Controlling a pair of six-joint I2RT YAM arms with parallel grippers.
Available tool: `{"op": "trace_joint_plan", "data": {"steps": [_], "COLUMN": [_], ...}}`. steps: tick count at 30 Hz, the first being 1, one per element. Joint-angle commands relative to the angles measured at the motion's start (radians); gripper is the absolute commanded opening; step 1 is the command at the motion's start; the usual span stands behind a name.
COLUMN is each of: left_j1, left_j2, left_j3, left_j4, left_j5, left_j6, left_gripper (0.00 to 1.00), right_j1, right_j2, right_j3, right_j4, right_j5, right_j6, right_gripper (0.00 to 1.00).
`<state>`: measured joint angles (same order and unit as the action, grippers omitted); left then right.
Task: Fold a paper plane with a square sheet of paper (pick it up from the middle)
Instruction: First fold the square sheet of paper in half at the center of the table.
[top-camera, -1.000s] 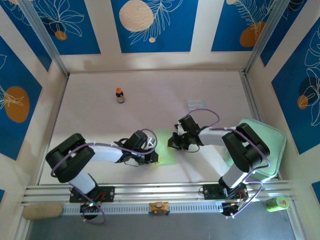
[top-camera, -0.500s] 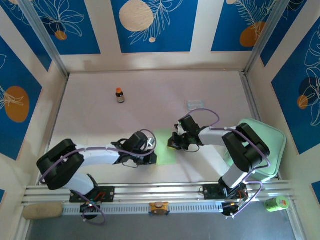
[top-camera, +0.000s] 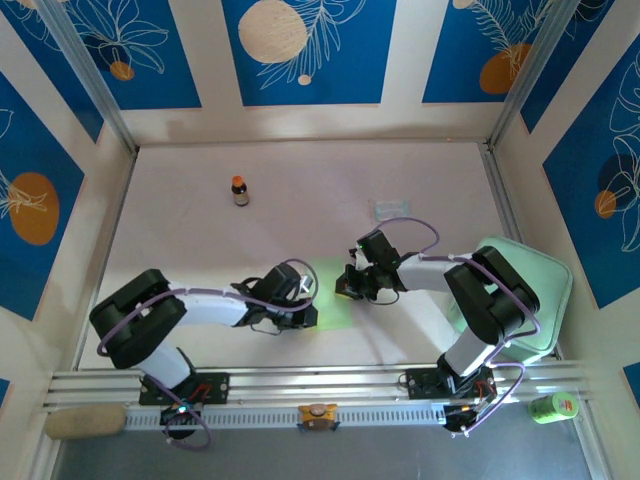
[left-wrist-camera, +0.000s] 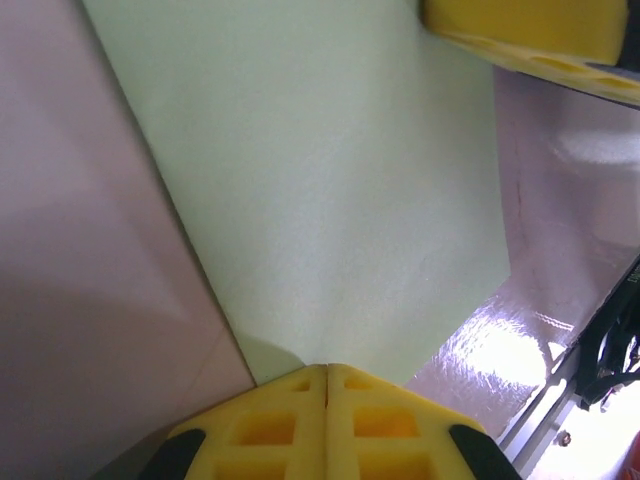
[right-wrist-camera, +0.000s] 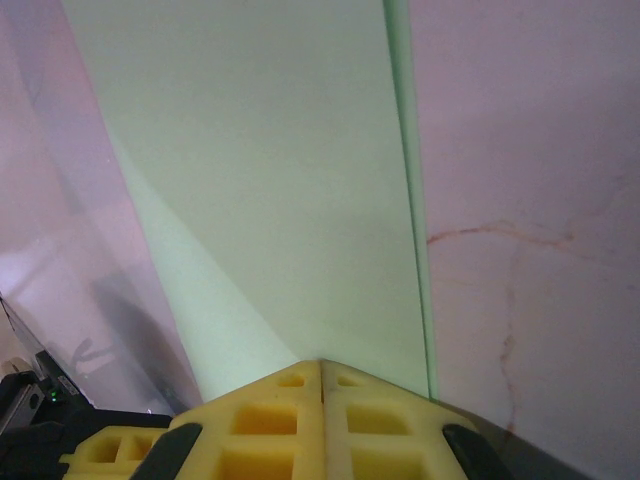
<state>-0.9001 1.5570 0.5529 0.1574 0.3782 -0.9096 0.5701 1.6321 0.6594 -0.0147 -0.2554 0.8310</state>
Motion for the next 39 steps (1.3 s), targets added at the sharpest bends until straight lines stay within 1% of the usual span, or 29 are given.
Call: {"op": "trace_joint_plan", "data": {"steps": [1,4,6,13,20,22,25,26,28,30,33,36,38,39], "left_j1": [-0.015,-0.031,-0.041,-0.095,-0.121,-0.121,-0.122,-0.119,-0.098,-0.048,0.052,0.172,0.236,0.252], "left_j2": [0.006,-0.023,-0.042,-0.078,-0.102,-0.136,-0.225,-0.254,-0.287,-0.286,-0.253,-0.19,-0.125,-0.093], "left_j3": [-0.053,-0.107,-0.106,-0.013,0.045,0.051,0.051,0.052,0.07,0.098,0.143,0.184,0.225,0.253], "left_j4": [-0.049,-0.031,-0.06,-0.201,-0.316,-0.348,-0.401,-0.409,-0.425,-0.421,-0.377,-0.271,-0.208,-0.2], "left_j5": [0.039,0.042,0.034,-0.047,-0.109,-0.162,-0.311,-0.35,-0.377,-0.338,-0.244,-0.089,-0.015,-0.001], "left_j6": [0.021,0.019,0.043,0.114,0.156,0.155,0.143,0.143,0.153,0.174,0.194,0.185,0.178,0.188], "left_gripper": [0.04,0.05,0.06,0.06,0.06,0.06,0.06,0.06,0.06,0.06,0.06,0.07,0.07,0.08], "right_j1": [0.007,0.007,0.007,0.013,0.013,0.014,0.019,0.02,0.023,0.026,0.028,0.027,0.022,0.018], "right_j2": [0.023,0.024,0.029,0.03,0.027,0.016,-0.029,-0.051,-0.099,-0.151,-0.232,-0.313,-0.365,-0.382], "right_j3": [-0.05,-0.05,-0.048,-0.04,-0.037,-0.04,-0.041,-0.037,-0.025,-0.012,-0.017,-0.052,-0.083,-0.1], "right_j4": [-0.141,-0.142,-0.141,-0.15,-0.155,-0.134,-0.093,-0.088,-0.091,-0.113,-0.168,-0.218,-0.266,-0.283], "right_j5": [0.088,0.089,0.086,0.089,0.084,0.061,0.004,-0.008,-0.03,-0.039,-0.001,0.039,0.084,0.097], "right_j6": [0.007,0.005,0.007,0.004,-0.003,-0.016,-0.04,-0.051,-0.069,-0.086,-0.089,-0.061,-0.005,0.024], "right_gripper": [0.0,0.0,0.0,0.0,0.0,0.0,0.0,0.02,0.07,0.1,0.18,0.27,0.28,0.28]}}
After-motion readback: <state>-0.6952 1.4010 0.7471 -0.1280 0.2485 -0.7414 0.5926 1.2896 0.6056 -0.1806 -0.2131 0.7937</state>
